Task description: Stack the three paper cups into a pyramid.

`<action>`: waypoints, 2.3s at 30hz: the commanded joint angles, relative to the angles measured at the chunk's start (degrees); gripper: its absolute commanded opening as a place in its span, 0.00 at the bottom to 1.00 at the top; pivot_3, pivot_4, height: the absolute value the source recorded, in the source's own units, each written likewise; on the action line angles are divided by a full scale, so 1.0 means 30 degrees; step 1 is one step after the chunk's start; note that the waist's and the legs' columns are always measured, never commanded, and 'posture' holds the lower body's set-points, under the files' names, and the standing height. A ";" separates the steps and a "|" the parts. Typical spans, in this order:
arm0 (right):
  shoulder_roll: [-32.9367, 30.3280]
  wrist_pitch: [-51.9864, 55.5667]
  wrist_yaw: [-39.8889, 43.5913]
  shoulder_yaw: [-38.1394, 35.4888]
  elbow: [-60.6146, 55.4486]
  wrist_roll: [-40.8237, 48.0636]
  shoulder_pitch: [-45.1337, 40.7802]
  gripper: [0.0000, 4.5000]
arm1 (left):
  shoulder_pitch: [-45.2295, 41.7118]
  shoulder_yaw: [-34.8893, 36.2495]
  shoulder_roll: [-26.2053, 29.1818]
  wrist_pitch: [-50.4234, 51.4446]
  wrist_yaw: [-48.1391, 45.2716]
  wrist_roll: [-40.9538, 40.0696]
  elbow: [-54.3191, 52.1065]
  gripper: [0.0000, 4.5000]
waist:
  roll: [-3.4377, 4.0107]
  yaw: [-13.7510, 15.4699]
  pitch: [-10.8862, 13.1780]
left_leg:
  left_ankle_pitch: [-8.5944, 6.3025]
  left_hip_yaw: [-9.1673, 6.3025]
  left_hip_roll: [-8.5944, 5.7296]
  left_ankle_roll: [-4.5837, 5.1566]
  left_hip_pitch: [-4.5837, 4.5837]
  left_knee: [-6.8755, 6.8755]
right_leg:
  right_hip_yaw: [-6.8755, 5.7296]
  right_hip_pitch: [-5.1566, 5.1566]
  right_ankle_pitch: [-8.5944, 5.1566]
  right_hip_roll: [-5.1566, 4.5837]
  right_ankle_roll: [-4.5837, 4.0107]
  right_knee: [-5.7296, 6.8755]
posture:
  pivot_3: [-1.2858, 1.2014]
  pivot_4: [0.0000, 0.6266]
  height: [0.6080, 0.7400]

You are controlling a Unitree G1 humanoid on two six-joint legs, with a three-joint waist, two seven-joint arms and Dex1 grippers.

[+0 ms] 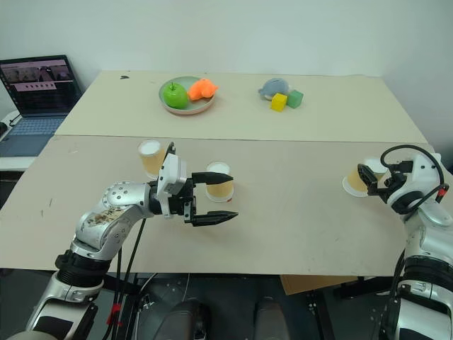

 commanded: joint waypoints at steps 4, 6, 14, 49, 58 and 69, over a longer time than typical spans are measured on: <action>-0.0617 -0.1052 0.0565 -0.0192 0.0822 0.0117 -0.1010 0.75 | 0.0003 0.0815 -0.0063 -0.0370 0.0798 -0.0174 -0.0808 1.00 | 0.0000 -0.0017 0.0000 | 0.0001 0.0000 0.0000 -0.0001 0.0001 0.0000 | 0.0000 -0.0001 0.0000 0.0000 0.0000 0.0003 | 0.52 0.24 0.53; -0.0667 -0.1089 0.0550 -0.0175 0.1055 0.0073 -0.1299 0.62 | 0.0118 0.1042 -0.0005 -0.0329 0.1069 -0.0239 -0.0951 1.00 | 0.0000 -0.0037 0.0000 | 0.0001 -0.0001 0.0003 -0.0002 0.0003 0.0000 | 0.0000 -0.0001 0.0000 0.0001 0.0000 0.0004 | 0.52 0.24 0.53; -0.0595 -0.0094 0.1669 0.0366 -0.0546 0.0698 -0.2731 0.59 | 0.1962 0.3509 0.1291 0.1205 0.1969 -0.2018 -0.3225 1.00 | 0.0004 -0.0143 0.0001 | 0.0001 0.0001 0.0012 -0.0002 -0.0001 -0.0002 | 0.0008 -0.0019 0.0000 0.0001 -0.0001 0.0008 | 0.52 0.24 0.53; 0.2786 0.1285 0.9729 0.9014 -0.6572 -0.0086 -0.3441 0.59 | 0.4425 0.6093 -0.0227 0.0115 0.7385 -0.1661 -0.3728 1.00 | -0.0004 0.0183 0.0006 | 0.0002 -0.0045 -0.0013 -0.0006 -0.0014 0.0007 | -0.0039 0.0000 0.0005 -0.0022 -0.0005 0.0002 | 0.52 0.24 0.53; 0.3437 0.0883 0.9304 0.9096 -0.5955 -0.0410 -0.3284 0.59 | 0.4055 0.6008 -0.0389 0.0014 0.7412 -0.1630 -0.3408 1.00 | -0.0003 0.0117 0.0006 | 0.0004 -0.0044 -0.0013 -0.0009 -0.0013 0.0007 | -0.0039 0.0000 0.0005 -0.0021 -0.0006 0.0007 | 0.52 0.24 0.53; 0.4122 0.0641 0.9217 0.9091 -0.5396 -0.0667 -0.3468 0.59 | 0.4086 0.5811 -0.0608 -0.0081 0.7542 -0.1522 -0.3464 1.00 | -0.0004 0.0009 0.0005 | 0.0005 -0.0046 -0.0012 -0.0011 -0.0012 0.0005 | -0.0039 -0.0004 0.0005 -0.0021 -0.0005 0.0010 | 0.52 0.24 0.53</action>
